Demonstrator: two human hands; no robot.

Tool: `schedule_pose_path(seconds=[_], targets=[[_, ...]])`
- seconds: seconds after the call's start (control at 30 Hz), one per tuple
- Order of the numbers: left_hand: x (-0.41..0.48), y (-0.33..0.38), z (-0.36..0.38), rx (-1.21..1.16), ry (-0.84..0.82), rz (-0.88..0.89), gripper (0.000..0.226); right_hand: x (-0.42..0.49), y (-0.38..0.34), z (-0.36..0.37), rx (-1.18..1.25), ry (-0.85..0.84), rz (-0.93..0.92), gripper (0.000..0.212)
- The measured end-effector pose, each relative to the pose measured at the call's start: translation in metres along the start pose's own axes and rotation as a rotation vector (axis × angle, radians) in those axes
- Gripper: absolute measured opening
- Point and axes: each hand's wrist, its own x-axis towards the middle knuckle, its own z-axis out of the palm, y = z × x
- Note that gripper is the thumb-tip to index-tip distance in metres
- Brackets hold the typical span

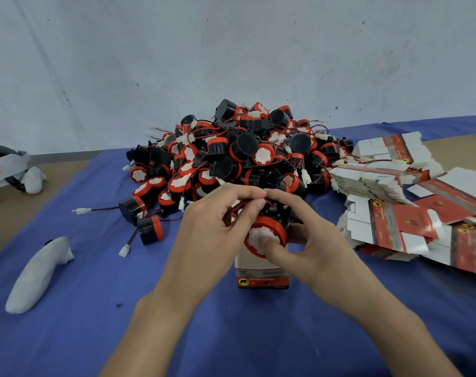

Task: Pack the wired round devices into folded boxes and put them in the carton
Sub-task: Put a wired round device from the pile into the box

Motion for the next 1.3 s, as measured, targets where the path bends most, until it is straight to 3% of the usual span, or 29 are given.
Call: schedule_pose_path(seconds=[0.33, 0.67, 0.87, 0.97, 1.1, 1.2, 1.3], targets=[[-0.009, -0.009, 0.001, -0.071, 0.002, -0.036, 0.02, -0.002, 0.002, 0.006, 0.049, 0.109, 0.006, 0.053], [-0.016, -0.003, 0.014, -0.3, -0.004, -0.141, 0.035, 0.002, -0.002, 0.016, 0.392, 0.278, 0.02, 0.051], [-0.017, 0.006, 0.026, -0.431, 0.068, -0.218, 0.019, 0.002, -0.003, 0.026, 0.46, 0.347, 0.021, 0.048], [-0.022, 0.006, 0.036, -0.543, 0.103, -0.295, 0.023, 0.004, -0.003, 0.031, 0.501, 0.416, 0.002, 0.054], [-0.027, 0.006, 0.045, -0.549, 0.088, -0.294, 0.024, 0.005, -0.003, 0.034, 0.509, 0.439, -0.001, 0.061], [-0.021, 0.001, 0.037, -0.634, 0.168, -0.412, 0.029, 0.002, -0.002, 0.027, 0.447, 0.359, 0.021, 0.055], [-0.016, -0.005, 0.02, -0.525, 0.155, -0.431, 0.023, 0.002, 0.006, 0.006, 0.325, 0.406, 0.011, 0.054]])
